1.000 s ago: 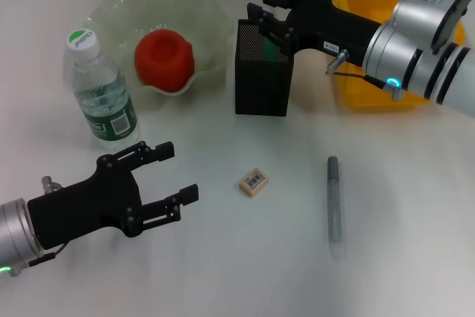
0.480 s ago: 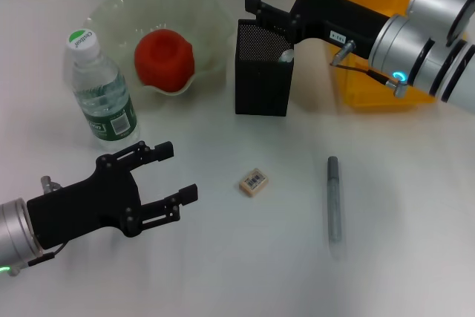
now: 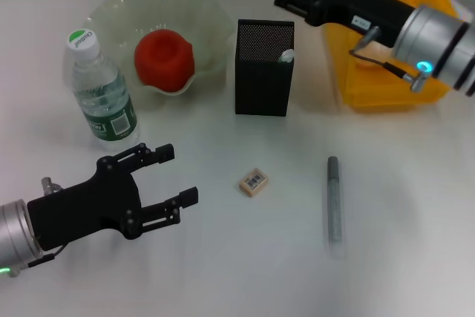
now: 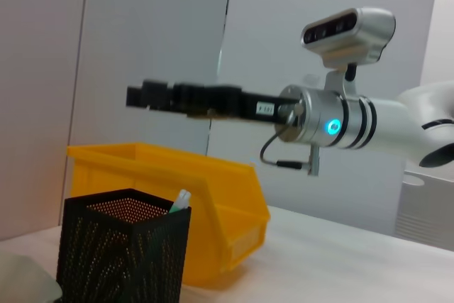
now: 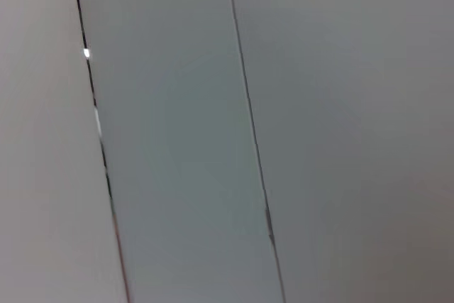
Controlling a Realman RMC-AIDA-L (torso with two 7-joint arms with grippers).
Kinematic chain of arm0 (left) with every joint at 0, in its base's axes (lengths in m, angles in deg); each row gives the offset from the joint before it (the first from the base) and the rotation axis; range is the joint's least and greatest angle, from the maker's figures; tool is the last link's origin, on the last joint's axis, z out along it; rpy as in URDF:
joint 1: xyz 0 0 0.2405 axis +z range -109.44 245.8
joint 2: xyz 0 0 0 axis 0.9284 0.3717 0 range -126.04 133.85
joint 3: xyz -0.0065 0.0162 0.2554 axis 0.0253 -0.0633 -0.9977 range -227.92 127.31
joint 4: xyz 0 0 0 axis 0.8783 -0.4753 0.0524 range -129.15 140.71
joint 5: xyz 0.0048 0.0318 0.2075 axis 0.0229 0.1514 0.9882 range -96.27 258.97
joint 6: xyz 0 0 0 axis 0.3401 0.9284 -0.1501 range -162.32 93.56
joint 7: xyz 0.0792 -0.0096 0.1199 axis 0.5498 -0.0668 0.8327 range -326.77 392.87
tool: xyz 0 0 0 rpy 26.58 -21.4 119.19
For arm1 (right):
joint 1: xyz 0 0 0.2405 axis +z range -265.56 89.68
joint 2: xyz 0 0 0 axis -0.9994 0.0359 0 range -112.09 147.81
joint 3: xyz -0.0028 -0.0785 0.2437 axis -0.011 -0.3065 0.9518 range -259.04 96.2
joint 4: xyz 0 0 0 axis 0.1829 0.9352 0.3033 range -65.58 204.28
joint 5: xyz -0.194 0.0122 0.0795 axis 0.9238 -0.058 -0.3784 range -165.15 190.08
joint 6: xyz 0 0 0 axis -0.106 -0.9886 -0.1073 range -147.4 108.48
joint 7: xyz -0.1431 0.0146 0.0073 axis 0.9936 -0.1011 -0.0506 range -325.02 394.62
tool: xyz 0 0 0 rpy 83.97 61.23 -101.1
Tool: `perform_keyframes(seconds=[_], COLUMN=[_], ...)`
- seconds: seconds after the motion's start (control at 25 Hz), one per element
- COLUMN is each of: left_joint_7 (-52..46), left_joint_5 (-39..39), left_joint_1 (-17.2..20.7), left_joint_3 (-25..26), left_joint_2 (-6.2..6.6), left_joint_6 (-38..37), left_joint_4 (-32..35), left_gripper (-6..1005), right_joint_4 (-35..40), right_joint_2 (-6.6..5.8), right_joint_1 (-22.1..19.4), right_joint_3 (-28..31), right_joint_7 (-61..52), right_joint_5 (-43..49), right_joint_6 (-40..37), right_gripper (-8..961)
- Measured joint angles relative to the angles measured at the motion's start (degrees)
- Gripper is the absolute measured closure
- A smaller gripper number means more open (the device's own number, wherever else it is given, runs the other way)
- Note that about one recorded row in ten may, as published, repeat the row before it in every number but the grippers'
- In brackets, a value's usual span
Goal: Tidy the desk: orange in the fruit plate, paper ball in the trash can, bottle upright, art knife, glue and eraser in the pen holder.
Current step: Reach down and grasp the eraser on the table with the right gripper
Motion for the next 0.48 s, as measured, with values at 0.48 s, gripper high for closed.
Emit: perform_keyframes(seconds=[0.48], left_joint_7=[0.1], left_joint_5=[0.0], left_joint_1=[0.0], left_joint_3=[-3.3], left_joint_2=[0.08], left_joint_6=[1.2], left_joint_4=[0.7], left_gripper=[208], right_joint_4=[15.8], right_joint_2=[-1.87], right_joint_1=[-6.6], right_joint_3=[-2.3], right_joint_7=[-22.8], right_joint_5=[17.0], right_joint_6=[-16.2], right_gripper=[259])
